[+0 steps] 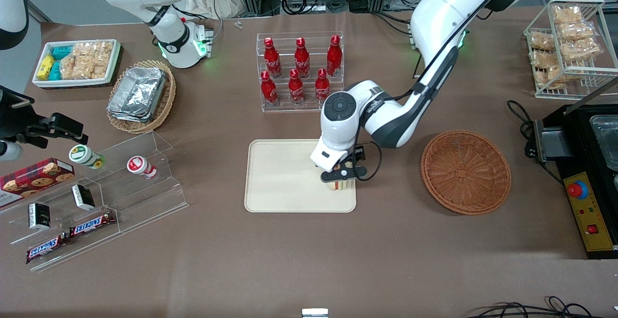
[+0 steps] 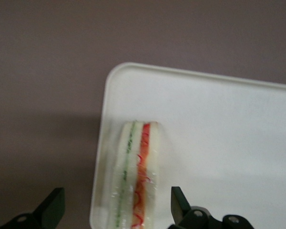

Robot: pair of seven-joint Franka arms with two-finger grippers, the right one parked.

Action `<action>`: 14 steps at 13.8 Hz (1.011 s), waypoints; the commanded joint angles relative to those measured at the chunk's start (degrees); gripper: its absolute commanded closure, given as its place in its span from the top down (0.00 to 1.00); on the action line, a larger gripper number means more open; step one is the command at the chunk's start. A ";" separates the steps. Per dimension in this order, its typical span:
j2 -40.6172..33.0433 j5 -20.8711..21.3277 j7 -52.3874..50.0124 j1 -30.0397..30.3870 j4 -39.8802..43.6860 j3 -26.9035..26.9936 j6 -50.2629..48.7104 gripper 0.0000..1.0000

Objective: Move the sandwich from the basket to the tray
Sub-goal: 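Raise the left gripper away from the sandwich on the tray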

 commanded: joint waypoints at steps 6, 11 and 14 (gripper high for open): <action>-7.65 -8.55 13.28 7.93 5.13 -0.21 -11.11 1.00; -11.07 -12.59 23.82 13.37 8.22 -0.30 -22.19 1.00; -14.77 -16.47 30.60 17.24 7.70 -0.21 -26.50 1.00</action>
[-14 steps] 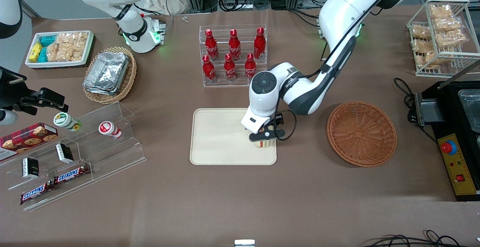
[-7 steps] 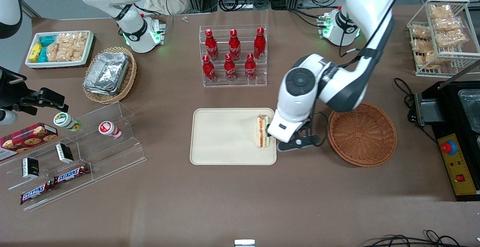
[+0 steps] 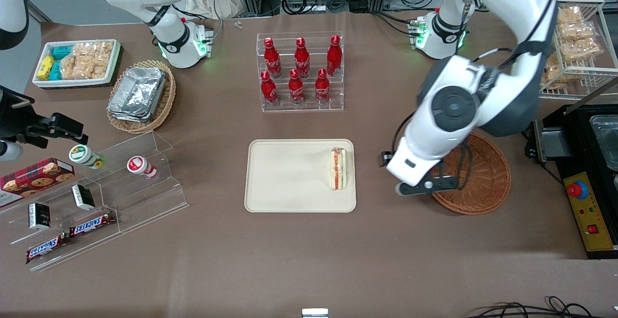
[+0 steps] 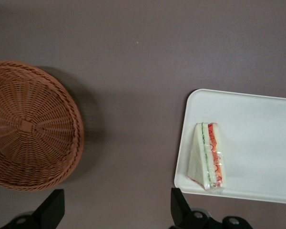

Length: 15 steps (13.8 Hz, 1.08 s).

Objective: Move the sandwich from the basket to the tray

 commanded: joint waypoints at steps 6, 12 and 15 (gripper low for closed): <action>-11.15 -5.40 13.97 9.98 -1.13 -0.21 -14.37 1.00; -23.18 -10.06 14.06 9.46 -10.44 4.09 -14.12 1.00; -26.71 -10.50 15.55 7.45 -12.47 6.98 -14.12 1.00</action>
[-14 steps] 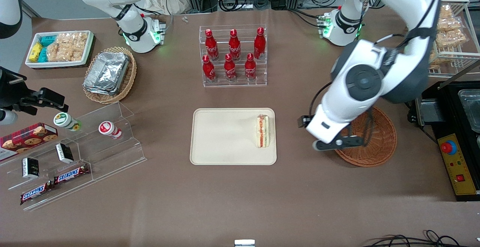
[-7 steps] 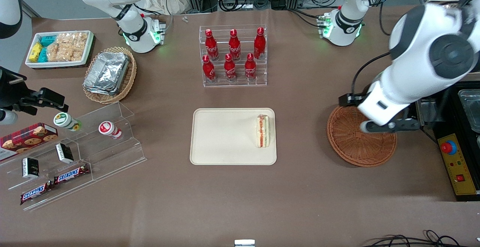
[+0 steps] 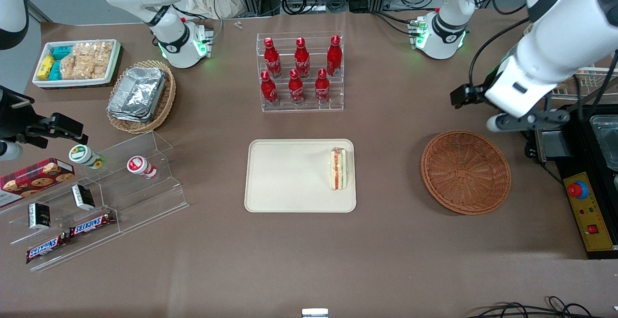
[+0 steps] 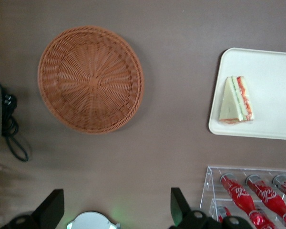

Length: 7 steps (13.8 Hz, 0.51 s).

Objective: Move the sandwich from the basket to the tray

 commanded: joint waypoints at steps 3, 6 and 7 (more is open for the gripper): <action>-8.57 -1.18 6.27 -7.03 -8.12 10.21 1.49 1.00; -12.72 -1.18 7.51 -7.03 -14.29 11.00 6.15 1.00; -12.38 -1.18 7.51 -7.03 -13.77 11.01 6.33 1.00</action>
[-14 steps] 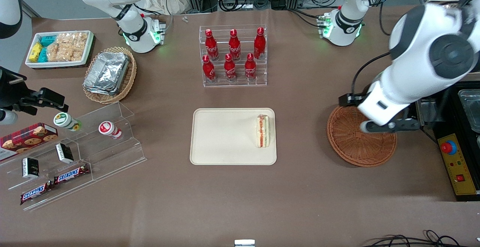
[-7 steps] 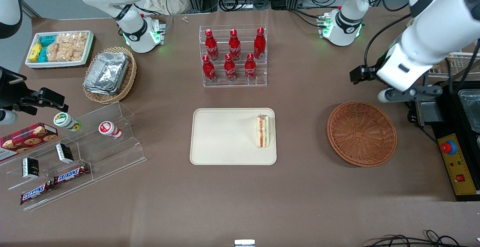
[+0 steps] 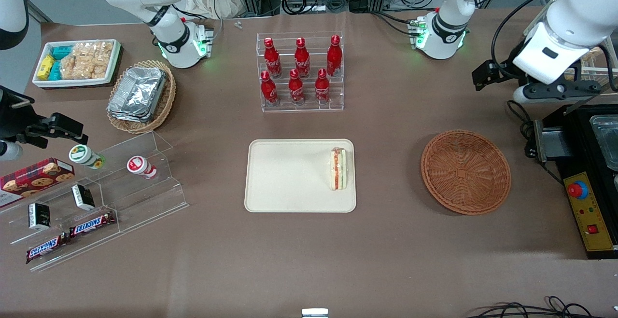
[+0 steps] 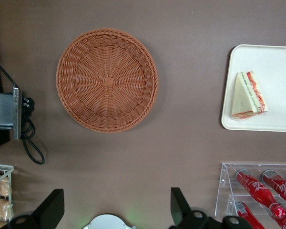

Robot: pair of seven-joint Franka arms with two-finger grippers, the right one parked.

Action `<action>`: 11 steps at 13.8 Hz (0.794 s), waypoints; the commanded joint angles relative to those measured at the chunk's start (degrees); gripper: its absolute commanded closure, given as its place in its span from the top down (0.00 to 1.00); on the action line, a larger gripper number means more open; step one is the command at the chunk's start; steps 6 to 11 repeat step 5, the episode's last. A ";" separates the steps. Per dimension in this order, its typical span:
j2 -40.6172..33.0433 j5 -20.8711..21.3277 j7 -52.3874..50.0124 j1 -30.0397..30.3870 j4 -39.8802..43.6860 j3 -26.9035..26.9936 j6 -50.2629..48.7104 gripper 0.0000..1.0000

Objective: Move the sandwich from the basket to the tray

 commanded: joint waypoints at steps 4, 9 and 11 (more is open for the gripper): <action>0.50 -0.97 1.18 -0.36 1.77 1.15 1.27 1.00; 0.50 -0.97 1.26 -0.28 1.86 1.15 0.66 1.00; 0.50 -0.97 1.26 -0.28 1.86 1.15 0.66 1.00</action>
